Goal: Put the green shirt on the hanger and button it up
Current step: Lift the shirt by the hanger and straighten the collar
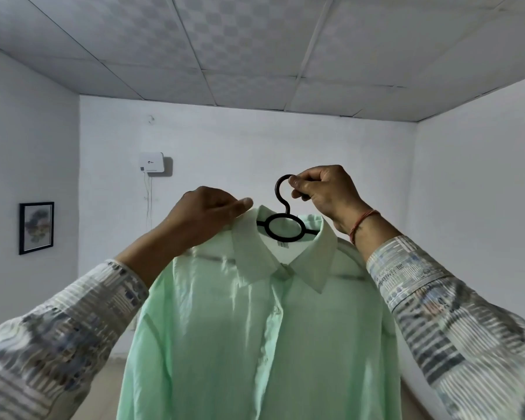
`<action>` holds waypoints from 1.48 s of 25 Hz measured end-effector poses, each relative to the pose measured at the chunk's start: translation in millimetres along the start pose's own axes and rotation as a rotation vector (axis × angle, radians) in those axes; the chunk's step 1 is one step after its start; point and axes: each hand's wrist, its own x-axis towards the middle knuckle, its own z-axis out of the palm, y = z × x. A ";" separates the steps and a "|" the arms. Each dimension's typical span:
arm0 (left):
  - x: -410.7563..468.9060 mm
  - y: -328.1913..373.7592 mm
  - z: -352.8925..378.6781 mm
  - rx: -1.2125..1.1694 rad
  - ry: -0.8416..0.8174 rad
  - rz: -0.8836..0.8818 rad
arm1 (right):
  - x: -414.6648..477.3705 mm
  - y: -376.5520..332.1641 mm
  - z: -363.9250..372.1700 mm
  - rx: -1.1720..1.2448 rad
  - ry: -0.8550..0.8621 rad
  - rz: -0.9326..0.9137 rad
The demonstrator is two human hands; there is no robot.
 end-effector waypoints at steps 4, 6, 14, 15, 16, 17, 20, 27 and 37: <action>4.4 -18.5 -11.5 0.222 -0.050 0.089 | 4.3 -8.0 1.1 -0.072 -0.012 -0.024; 4.4 -22.2 -7.2 0.280 0.036 0.152 | 6.0 -11.7 6.8 -0.104 -0.001 -0.028; -2.3 -44.3 -2.4 0.223 -0.046 0.134 | 5.7 -22.2 10.3 -0.188 0.129 -0.057; -4.0 -46.4 -1.7 0.184 -0.070 0.128 | 5.2 -23.2 10.0 -0.198 0.154 -0.060; -6.1 -47.8 1.9 0.189 -0.041 0.156 | 4.0 -23.9 9.9 -0.213 0.172 -0.060; -8.5 -47.5 7.2 0.243 0.021 0.206 | 2.4 -23.9 10.1 -0.226 0.184 -0.059; -12.3 -36.3 16.8 0.349 0.217 0.287 | -0.4 -21.5 6.0 -0.211 0.227 -0.078; 3.4 -41.5 -12.3 0.183 -0.002 0.119 | 3.2 -13.3 -28.5 -0.176 0.221 -0.118; 9.1 -6.9 15.1 0.172 -0.189 0.132 | -8.4 4.0 -43.5 0.021 0.126 -0.068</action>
